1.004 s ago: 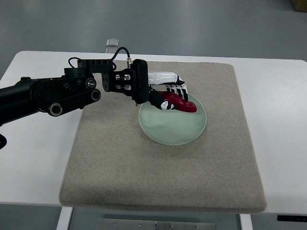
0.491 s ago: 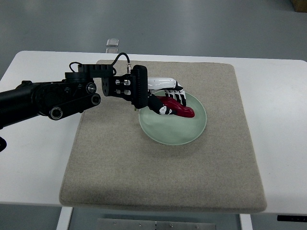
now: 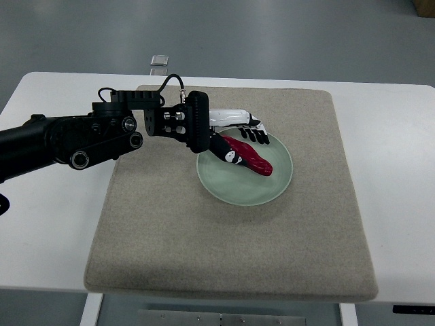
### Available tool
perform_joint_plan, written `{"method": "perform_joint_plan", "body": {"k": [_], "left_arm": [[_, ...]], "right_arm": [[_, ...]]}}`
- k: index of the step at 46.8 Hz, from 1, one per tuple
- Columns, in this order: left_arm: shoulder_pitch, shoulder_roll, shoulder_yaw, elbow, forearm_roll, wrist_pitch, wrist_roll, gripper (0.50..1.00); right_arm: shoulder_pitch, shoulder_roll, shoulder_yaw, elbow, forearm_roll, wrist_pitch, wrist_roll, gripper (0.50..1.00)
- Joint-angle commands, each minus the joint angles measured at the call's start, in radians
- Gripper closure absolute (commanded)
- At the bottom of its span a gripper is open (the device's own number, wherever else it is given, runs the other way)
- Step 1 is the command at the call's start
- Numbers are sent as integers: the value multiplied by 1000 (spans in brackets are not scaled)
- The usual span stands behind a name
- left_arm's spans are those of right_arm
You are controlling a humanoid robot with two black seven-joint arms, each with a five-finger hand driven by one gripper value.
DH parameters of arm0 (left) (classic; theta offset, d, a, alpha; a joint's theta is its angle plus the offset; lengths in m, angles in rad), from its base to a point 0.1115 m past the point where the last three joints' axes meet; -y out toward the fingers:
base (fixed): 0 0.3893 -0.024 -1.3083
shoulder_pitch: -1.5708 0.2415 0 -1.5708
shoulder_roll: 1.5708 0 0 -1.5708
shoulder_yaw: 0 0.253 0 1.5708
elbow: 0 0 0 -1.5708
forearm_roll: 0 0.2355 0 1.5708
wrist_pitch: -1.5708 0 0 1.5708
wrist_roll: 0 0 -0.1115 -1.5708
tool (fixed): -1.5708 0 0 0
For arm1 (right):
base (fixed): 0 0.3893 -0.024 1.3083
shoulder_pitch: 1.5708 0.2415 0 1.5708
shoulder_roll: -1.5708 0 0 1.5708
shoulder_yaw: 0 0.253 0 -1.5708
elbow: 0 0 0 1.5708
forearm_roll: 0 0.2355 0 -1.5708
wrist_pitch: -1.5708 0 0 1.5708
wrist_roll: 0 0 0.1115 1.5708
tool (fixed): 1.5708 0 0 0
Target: Place red pepper on plate with left hand
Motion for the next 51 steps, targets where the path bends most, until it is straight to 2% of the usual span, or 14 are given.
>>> {"method": "perform_joint_plan", "body": {"k": [1, 10, 17, 20, 22, 27, 30, 51], "left_arm": [[0, 0, -4, 8, -6, 2, 0, 733], [-1, 0, -12, 97, -12, 8, 0, 733], [-1, 2, -29, 183, -18, 47, 0, 722], [-1, 0, -30, 231, -22, 81, 0, 652], [0, 0, -30, 264, -29, 104, 0, 649], [0, 0, -30, 332, -66, 144, 0, 600], [0, 2, -30, 360, -107, 155, -2, 542], [-5, 0, -107, 501, -643, 167, 5, 538]], "right_arm": [[-1, 0, 0, 0, 0, 0, 0, 572], [-1, 0, 0, 0, 0, 0, 0, 572], [-1, 0, 0, 0, 0, 0, 0, 572], [-1, 0, 0, 0, 0, 0, 0, 572], [1, 0, 0, 0, 0, 0, 0, 572], [1, 0, 0, 0, 0, 0, 0, 572], [-1, 0, 0, 0, 0, 0, 0, 572], [-1, 0, 0, 0, 0, 0, 0, 572]]}}
